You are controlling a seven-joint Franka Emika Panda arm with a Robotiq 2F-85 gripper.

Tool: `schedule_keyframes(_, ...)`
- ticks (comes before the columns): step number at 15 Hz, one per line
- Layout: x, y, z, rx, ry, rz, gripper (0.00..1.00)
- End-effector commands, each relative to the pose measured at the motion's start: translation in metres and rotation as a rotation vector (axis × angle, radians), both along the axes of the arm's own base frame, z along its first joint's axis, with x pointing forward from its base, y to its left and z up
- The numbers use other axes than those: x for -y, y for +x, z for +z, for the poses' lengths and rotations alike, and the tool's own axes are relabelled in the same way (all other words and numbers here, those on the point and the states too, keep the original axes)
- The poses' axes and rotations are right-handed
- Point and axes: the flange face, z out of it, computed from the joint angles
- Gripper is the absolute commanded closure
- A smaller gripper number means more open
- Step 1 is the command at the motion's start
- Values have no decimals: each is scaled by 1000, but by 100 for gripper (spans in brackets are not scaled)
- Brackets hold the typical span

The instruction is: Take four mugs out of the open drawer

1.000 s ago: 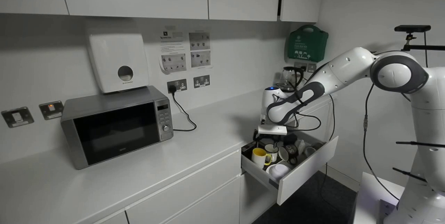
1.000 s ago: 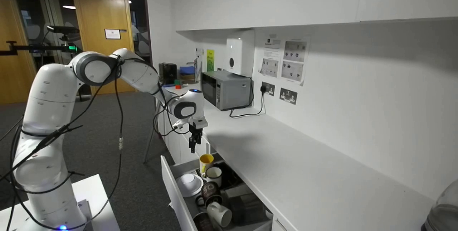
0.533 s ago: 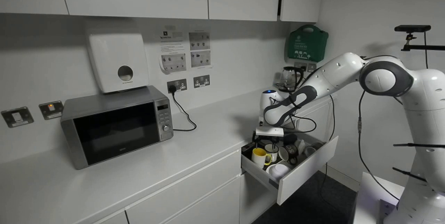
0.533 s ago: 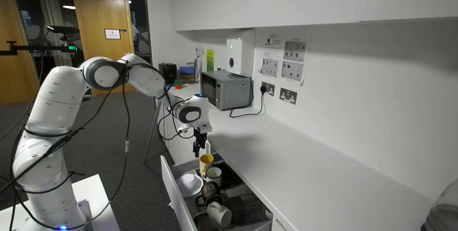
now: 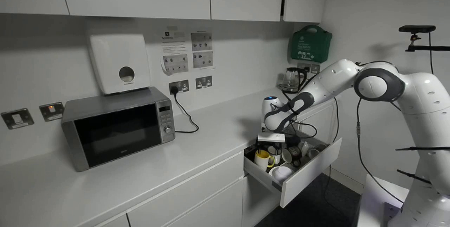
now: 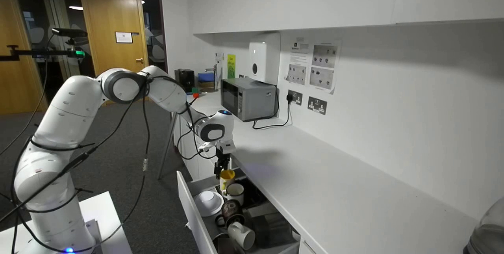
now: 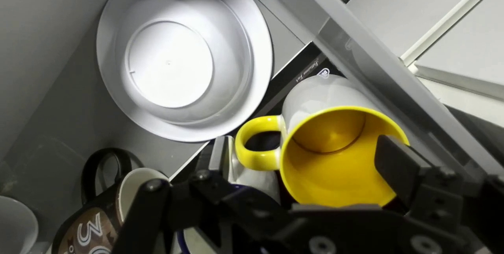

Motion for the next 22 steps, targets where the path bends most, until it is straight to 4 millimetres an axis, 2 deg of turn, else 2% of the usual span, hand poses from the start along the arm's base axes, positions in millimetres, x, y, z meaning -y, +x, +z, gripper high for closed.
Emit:
schedule_keyframes(1,3,5,-8,5,15,-35,0)
schedule_keyframes(6,4,4,-18,-9,28,-54,0)
schedule_keyframes(11,2,6,-19,-10,32,-56,0)
schedule_keyframes(12,2,7,-19,-10,33,-55,17)
schedule_keyframes(13,1,8,-20,-9,34,-55,26)
schedule_keyframes(14,1,9,-20,-9,34,-54,32)
schedule_keyframes(22,0,14,-20,-7,35,-49,92)
